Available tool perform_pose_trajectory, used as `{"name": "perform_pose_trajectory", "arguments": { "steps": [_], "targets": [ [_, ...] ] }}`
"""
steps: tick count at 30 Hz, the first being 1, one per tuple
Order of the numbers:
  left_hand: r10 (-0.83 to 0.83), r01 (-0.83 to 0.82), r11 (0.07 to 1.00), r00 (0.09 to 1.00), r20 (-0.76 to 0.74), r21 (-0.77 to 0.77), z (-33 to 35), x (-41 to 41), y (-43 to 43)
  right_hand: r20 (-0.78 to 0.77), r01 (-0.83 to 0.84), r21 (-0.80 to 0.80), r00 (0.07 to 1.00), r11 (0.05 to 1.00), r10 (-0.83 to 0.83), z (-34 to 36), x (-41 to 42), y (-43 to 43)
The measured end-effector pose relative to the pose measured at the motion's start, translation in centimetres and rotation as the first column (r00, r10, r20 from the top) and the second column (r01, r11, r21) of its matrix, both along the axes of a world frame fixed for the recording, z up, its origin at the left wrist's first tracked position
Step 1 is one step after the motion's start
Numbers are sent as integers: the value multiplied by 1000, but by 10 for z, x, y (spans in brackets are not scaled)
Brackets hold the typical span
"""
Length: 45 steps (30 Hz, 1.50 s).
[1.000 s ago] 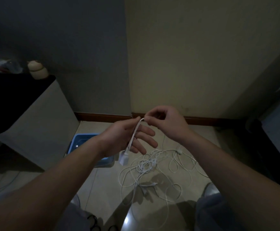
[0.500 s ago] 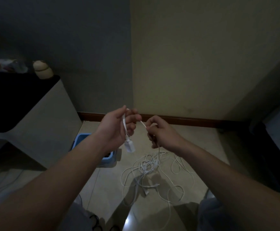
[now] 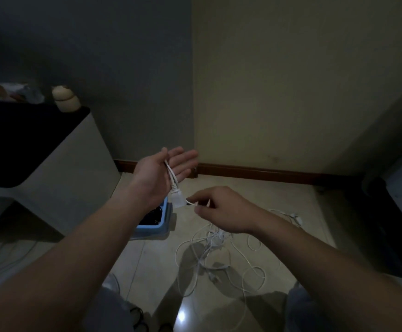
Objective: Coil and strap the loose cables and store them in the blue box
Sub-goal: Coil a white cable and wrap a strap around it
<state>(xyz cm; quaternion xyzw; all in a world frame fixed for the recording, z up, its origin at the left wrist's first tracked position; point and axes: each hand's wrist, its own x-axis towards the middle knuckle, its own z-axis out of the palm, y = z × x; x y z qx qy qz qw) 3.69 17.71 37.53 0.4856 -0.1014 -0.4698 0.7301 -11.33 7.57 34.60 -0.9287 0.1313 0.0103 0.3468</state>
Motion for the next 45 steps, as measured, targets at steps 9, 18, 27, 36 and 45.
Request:
{"name": "perform_pose_trajectory", "arguments": {
  "steps": [9, 18, 27, 36, 45],
  "targets": [
    [-160, 33, 965, 858, 489, 258, -14, -13, -7, 79, 74, 579, 986, 812, -146, 13, -6, -2],
    [-410, 283, 903, 795, 447, 323, -19, -27, -7, 219, 33, 689, 943, 724, -251, 22, -11, -14],
    [-635, 609, 771, 707, 311, 189, -24, -25, -1, 320, 307, 414, 833, 857, -452, 16, -7, -30],
    [-506, 477, 862, 809, 298, 170, -16, -31, 0, 359, 274, 446, 817, 852, -451, 18, -9, -25],
    [-345, 345, 938, 934, 88, 14, -4, -26, 3, 56, 226, 642, 939, 733, -339, 0, -7, -19]
  ]
}}
